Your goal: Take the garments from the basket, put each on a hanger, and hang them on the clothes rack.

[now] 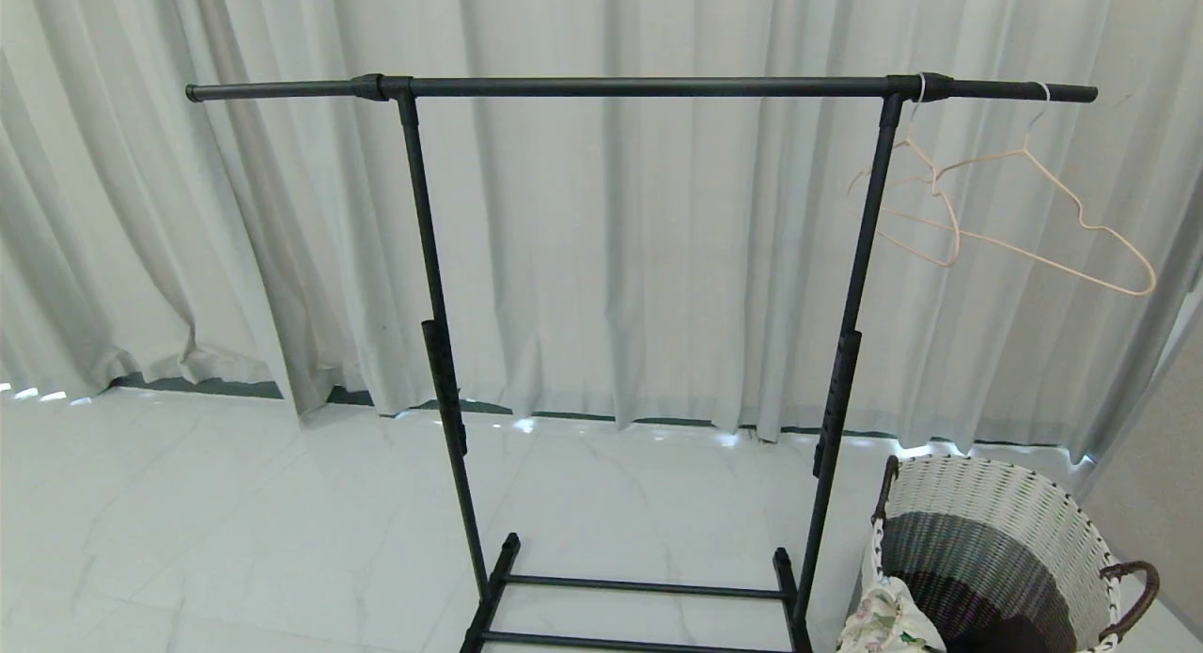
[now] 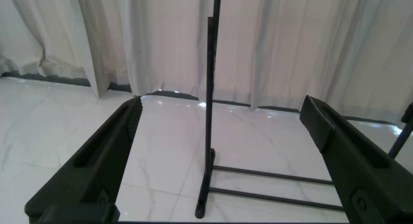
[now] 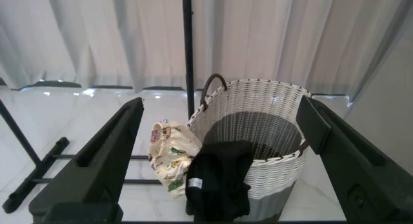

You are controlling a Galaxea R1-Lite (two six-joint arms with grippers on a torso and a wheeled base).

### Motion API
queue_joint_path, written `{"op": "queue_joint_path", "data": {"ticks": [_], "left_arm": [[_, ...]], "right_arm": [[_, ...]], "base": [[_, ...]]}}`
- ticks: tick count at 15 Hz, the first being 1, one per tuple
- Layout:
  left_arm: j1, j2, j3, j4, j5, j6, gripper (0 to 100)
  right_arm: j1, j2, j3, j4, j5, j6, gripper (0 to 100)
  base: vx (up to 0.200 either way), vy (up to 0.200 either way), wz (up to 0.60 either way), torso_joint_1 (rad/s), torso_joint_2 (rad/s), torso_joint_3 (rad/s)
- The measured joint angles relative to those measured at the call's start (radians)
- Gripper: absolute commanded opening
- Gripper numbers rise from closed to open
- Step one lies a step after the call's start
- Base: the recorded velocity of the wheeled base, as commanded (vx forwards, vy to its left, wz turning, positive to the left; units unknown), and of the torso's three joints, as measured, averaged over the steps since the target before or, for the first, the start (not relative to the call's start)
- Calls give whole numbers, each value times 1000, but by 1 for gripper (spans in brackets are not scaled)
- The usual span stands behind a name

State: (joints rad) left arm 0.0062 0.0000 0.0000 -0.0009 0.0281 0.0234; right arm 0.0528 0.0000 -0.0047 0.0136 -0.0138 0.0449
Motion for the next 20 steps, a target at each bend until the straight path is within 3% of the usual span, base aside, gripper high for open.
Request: {"op": "queue_joint_path", "data": {"ticks": [11,17,20], "left_arm": [[0,0,0,0,9,-39,100],[0,0,0,-1,9,-37,100],[0,0,0,1,9,-37,100]], "right_arm": [[1,0,0,0,0,5,100],[1,0,0,1,0,7,100],[1,0,0,0,0,5,100]], "base": [[0,0,0,-34,123,81],[200,-200,0,-5,10,11],[0,0,0,0,0,0]]}}
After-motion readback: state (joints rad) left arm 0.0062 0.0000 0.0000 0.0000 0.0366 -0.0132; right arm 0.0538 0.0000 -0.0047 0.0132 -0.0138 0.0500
